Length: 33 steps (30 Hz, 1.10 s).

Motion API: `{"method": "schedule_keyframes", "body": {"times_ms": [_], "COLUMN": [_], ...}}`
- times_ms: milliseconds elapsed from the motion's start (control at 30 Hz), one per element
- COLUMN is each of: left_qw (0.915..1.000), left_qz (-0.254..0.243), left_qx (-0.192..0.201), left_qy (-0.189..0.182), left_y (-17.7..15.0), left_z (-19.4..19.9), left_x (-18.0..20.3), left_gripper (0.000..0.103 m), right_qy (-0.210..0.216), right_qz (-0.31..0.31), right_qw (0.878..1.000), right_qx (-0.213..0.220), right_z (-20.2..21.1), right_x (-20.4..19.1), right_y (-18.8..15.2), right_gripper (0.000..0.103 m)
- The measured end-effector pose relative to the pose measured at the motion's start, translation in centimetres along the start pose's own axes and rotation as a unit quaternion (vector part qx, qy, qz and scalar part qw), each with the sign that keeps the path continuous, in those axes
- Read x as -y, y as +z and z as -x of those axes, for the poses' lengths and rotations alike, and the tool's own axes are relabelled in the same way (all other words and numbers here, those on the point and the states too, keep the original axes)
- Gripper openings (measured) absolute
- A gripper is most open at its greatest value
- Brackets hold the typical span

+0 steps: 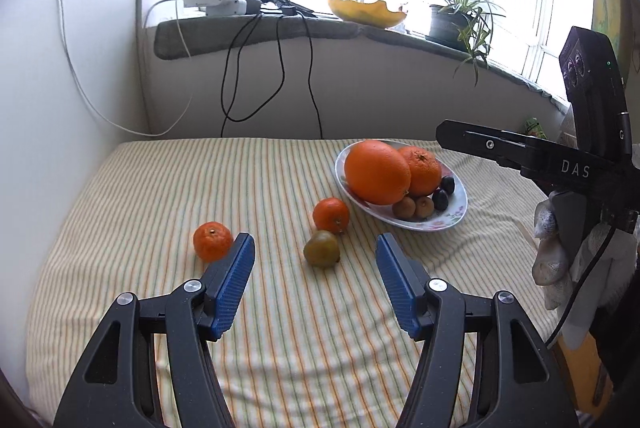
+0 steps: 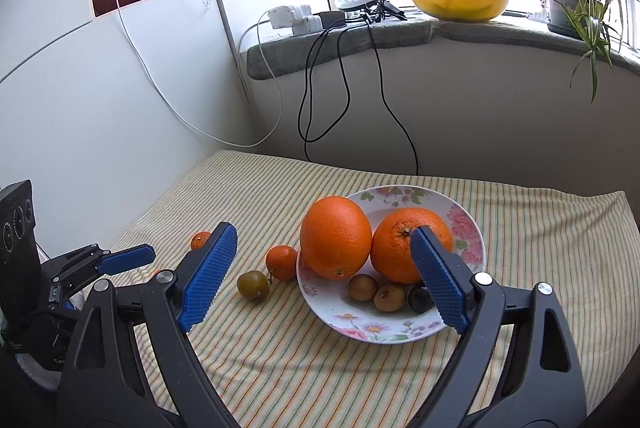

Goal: Organize fruits
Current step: 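Withdraw both grippers from the plate toward the loose tangerines, then close the right gripper on a tangerine while the left gripper closes on a small tangerine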

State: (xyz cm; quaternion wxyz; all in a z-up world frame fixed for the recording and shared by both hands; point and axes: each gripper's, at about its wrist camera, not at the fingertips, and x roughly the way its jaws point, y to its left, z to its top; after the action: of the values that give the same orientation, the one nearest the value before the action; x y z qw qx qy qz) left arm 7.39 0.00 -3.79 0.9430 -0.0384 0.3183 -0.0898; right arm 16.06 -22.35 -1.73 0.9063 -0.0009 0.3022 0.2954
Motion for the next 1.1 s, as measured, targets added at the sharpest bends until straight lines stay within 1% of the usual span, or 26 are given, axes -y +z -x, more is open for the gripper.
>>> {"method": "schedule_keyframes", "body": {"times_ms": [233, 300, 400, 500, 567, 633, 733, 867, 933, 1100], "left_qw": [0.9988, 0.9981, 0.9972, 0.9963, 0.9959, 0.9955, 0.9947, 0.9939, 0.9936, 0.9929], "left_qz": [0.038, 0.049, 0.062, 0.074, 0.079, 0.083, 0.09, 0.096, 0.096, 0.1], "left_qx": [-0.016, -0.023, -0.03, -0.038, -0.039, -0.042, -0.046, -0.051, -0.055, -0.062], "left_qy": [0.028, 0.03, 0.03, 0.024, 0.023, 0.02, 0.019, 0.019, 0.02, 0.019], "left_y": [-2.2, -2.6, -3.4, -3.9, -4.0, -4.1, -4.3, -4.4, -4.4, -4.6], "left_z": [0.5, 0.3, 0.2, -0.2, -0.4, -0.8, -1.1, -1.5, -1.7, -2.2], "left_x": [-4.3, -5.3, -6.4, -7.0, -7.3, -7.5, -8.0, -8.6, -8.8, -9.2], "left_gripper": [0.061, 0.056, 0.054, 0.049, 0.048, 0.045, 0.044, 0.043, 0.042, 0.04], "right_qy": [0.029, 0.036, 0.05, 0.062, 0.072, 0.081, 0.094, 0.11, 0.117, 0.117], "right_qz": [0.027, 0.036, 0.049, 0.061, 0.065, 0.066, 0.062, 0.051, 0.046, 0.029], "right_qw": [0.999, 0.998, 0.997, 0.995, 0.994, 0.992, 0.989, 0.985, 0.982, 0.978], "right_qx": [-0.016, -0.023, -0.034, -0.046, -0.056, -0.07, -0.091, -0.122, -0.138, -0.169], "right_z": [-2.0, -2.8, -4.0, -5.2, -6.2, -7.2, -8.8, -11.2, -12.4, -15.1], "right_x": [-3.3, -4.3, -5.9, -7.3, -8.1, -8.8, -9.8, -10.6, -11.1, -11.7], "right_y": [-0.1, -0.1, 0.0, 0.0, 0.0, -0.1, -0.3, -0.3, -0.4, -0.4], "right_gripper": [0.091, 0.091, 0.091, 0.091, 0.09, 0.084, 0.077, 0.073, 0.066, 0.061]}}
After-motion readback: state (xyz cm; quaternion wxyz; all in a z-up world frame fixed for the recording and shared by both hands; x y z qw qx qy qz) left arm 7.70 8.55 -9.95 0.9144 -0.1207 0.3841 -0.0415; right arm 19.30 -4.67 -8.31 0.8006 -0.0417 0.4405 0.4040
